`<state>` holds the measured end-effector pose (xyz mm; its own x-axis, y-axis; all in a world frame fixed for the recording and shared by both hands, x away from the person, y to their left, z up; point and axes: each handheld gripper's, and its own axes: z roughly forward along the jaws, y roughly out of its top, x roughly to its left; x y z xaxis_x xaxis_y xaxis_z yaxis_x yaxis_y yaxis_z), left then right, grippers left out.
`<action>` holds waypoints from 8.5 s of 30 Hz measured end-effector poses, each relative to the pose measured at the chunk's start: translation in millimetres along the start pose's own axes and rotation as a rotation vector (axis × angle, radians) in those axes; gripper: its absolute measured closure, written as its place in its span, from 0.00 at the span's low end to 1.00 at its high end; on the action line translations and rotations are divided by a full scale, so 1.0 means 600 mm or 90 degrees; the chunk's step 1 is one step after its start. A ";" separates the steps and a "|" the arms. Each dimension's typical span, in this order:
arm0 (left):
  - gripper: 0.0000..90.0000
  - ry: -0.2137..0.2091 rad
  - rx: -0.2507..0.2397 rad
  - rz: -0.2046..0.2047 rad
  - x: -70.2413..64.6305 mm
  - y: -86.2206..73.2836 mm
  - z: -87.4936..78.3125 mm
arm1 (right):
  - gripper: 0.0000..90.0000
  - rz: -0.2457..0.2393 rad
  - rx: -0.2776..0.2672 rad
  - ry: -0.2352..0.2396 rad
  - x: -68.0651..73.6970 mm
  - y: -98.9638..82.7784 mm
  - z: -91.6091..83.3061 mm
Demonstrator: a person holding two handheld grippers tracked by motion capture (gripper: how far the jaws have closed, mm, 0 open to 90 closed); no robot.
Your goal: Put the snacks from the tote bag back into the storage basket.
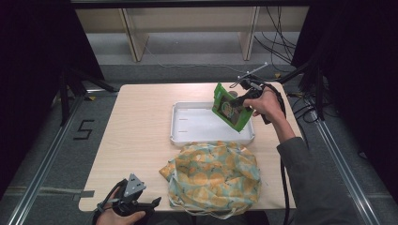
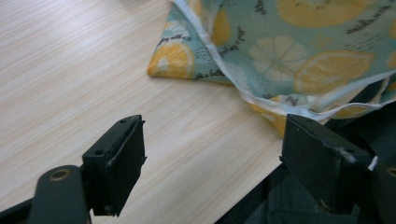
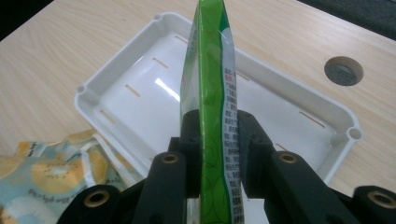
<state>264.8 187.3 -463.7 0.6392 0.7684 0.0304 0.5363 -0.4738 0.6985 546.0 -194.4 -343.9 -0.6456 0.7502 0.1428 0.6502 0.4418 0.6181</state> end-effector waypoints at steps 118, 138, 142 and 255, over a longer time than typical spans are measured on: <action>0.24 -0.007 -0.011 -0.030 -0.008 -0.003 -0.002 | 0.64 0.155 -0.039 -0.066 -0.087 -0.031 0.094; 0.23 -0.003 -0.005 -0.026 -0.002 -0.003 -0.002 | 0.61 0.092 -0.040 -0.048 -0.056 -0.068 0.033; 0.23 -0.001 -0.007 -0.025 -0.002 -0.002 -0.003 | 0.60 0.101 -0.033 -0.026 -0.036 -0.082 0.021; 0.23 0.020 -0.008 -0.013 0.010 -0.002 -0.012 | 0.30 0.060 -0.101 -0.034 0.048 -0.458 -0.116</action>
<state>263.9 195.5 -459.1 0.6108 0.7909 0.0379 0.5419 -0.4524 0.7083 320.9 -328.2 -456.0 -0.5595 0.8118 0.1669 0.6328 0.2884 0.7186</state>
